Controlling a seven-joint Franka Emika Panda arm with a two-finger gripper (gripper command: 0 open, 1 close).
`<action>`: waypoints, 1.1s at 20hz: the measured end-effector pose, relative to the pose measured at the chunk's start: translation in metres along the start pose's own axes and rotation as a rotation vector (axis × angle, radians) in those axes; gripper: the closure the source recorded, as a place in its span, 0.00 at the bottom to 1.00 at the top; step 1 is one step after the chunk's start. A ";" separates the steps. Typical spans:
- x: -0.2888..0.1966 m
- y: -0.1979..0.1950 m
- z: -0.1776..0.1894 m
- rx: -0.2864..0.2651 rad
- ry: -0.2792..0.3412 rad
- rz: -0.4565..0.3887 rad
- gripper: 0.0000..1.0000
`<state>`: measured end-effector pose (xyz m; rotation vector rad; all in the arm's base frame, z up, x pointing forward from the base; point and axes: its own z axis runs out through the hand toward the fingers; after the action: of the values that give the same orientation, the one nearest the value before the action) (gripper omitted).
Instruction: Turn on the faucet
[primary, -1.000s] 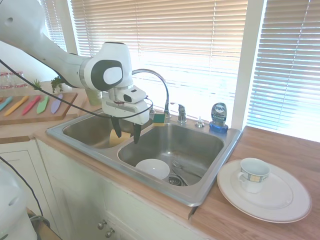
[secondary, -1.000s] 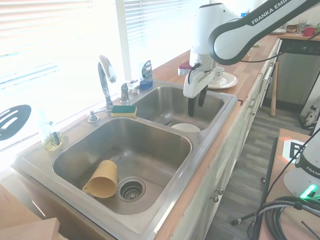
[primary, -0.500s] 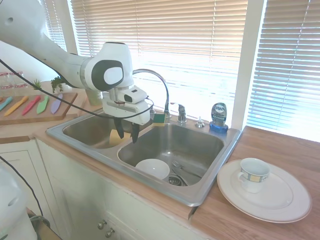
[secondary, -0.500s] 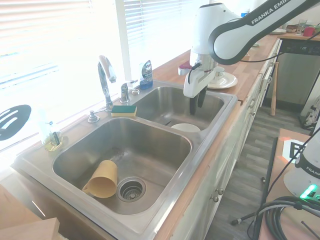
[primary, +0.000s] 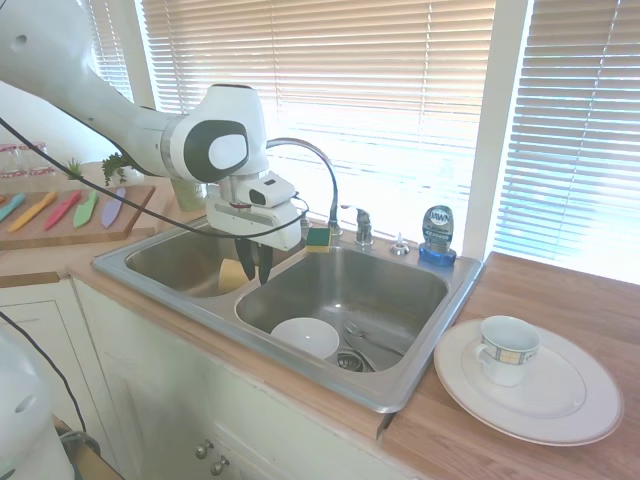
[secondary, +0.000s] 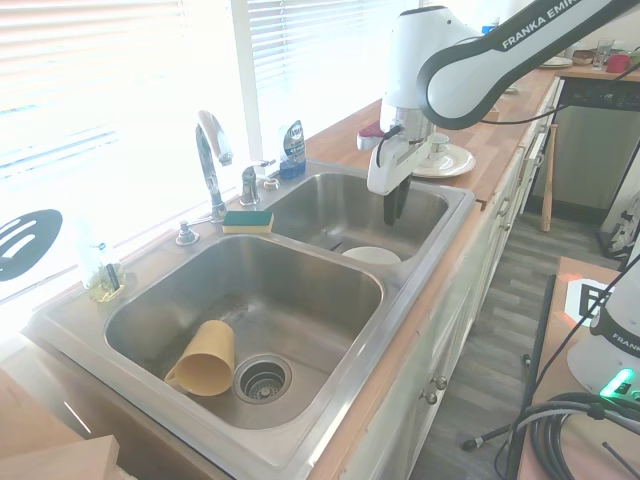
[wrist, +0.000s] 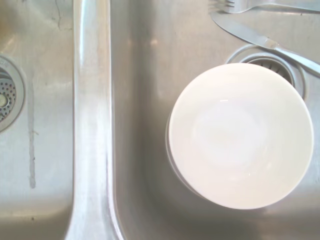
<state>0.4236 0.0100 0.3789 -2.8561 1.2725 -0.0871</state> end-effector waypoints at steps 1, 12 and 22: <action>0.000 0.000 0.000 0.000 0.000 0.000 1.00; 0.036 -0.029 0.013 0.013 0.013 0.005 1.00; 0.136 -0.123 0.032 0.038 0.052 0.005 1.00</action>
<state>0.6077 -0.0090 0.3577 -2.8370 1.2721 -0.1848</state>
